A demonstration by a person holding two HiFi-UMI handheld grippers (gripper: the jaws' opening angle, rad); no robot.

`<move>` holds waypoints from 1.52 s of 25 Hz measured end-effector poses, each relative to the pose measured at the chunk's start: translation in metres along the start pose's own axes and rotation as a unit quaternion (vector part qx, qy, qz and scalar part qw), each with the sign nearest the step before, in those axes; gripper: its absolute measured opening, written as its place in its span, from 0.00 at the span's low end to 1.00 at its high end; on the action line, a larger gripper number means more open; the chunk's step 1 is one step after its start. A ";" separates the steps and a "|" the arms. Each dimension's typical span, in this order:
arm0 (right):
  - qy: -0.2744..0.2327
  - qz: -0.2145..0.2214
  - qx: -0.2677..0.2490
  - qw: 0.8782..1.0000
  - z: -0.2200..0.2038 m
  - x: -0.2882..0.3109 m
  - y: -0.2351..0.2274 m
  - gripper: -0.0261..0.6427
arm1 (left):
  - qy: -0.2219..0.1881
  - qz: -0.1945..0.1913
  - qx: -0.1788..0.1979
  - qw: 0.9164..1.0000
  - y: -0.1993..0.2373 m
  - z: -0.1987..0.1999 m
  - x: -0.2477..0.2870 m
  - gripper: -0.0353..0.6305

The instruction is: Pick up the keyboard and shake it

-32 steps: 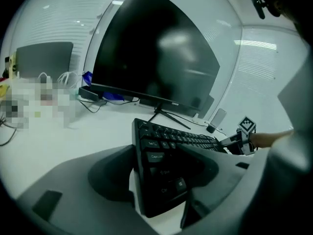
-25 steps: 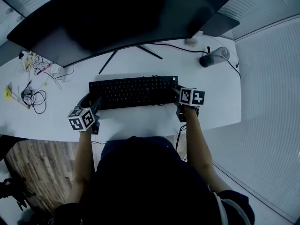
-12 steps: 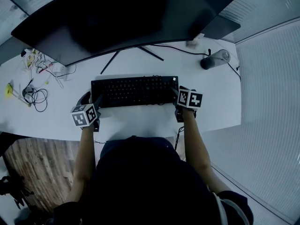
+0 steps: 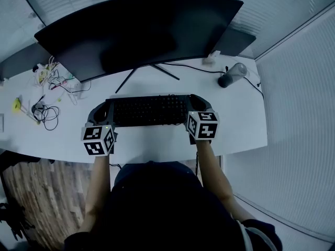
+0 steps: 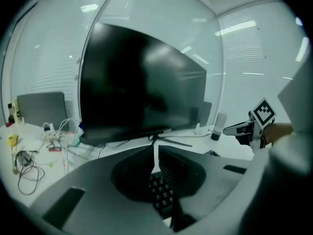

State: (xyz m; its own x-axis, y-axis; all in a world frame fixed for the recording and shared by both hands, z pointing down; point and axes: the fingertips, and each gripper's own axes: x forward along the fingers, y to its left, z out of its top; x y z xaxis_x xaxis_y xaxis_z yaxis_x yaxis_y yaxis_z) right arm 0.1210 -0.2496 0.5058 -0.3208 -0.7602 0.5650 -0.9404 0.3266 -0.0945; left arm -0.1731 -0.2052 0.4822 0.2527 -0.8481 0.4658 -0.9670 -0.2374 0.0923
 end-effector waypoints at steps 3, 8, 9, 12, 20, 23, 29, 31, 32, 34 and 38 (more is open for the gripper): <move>-0.063 0.013 -0.043 0.997 0.047 -0.022 0.028 0.09 | -0.056 -0.010 0.027 0.998 -0.026 0.054 -0.015 0.09; -0.155 0.019 -0.073 0.985 0.120 -0.065 0.044 0.08 | -0.138 -0.005 0.051 0.989 -0.057 0.132 -0.042 0.09; -0.176 0.021 -0.072 0.982 0.133 -0.074 0.044 0.08 | -0.153 -0.001 0.056 0.987 -0.062 0.145 -0.048 0.09; -0.229 0.023 -0.073 0.971 0.168 -0.103 0.046 0.08 | -0.192 0.008 0.067 0.979 -0.077 0.178 -0.068 0.09; -0.311 0.034 -0.101 0.944 0.213 -0.157 0.059 0.08 | -0.261 0.016 0.079 0.962 -0.107 0.223 -0.109 0.09; -0.318 0.038 -0.102 0.942 0.213 -0.163 0.063 0.08 | -0.267 0.018 0.080 0.960 -0.110 0.222 -0.115 0.09; -0.313 0.049 -0.108 0.942 0.209 -0.162 0.067 0.08 | -0.267 0.024 0.082 0.960 -0.109 0.221 -0.117 0.09; -0.313 0.048 -0.110 0.942 0.209 -0.163 0.067 0.08 | -0.267 0.023 0.083 0.960 -0.111 0.222 -0.117 0.09; -0.313 0.048 -0.110 0.942 0.209 -0.163 0.066 0.08 | -0.268 0.023 0.083 0.960 -0.112 0.223 -0.117 0.09; -0.313 0.048 -0.108 0.942 0.208 -0.164 0.064 0.08 | -0.268 0.024 0.085 0.959 -0.113 0.223 -0.116 0.09; -0.313 0.047 -0.104 0.943 0.204 -0.163 0.059 0.08 | -0.263 0.026 0.086 0.961 -0.115 0.217 -0.112 0.09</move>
State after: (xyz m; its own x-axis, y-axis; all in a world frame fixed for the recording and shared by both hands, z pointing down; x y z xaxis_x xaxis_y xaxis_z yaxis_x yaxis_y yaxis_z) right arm 0.0944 -0.2212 0.2411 -0.4657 -0.8842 -0.0374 -0.8834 0.4619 0.0792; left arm -0.0837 -0.1856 0.2284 0.2301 -0.9721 -0.0466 -0.9704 -0.2256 -0.0863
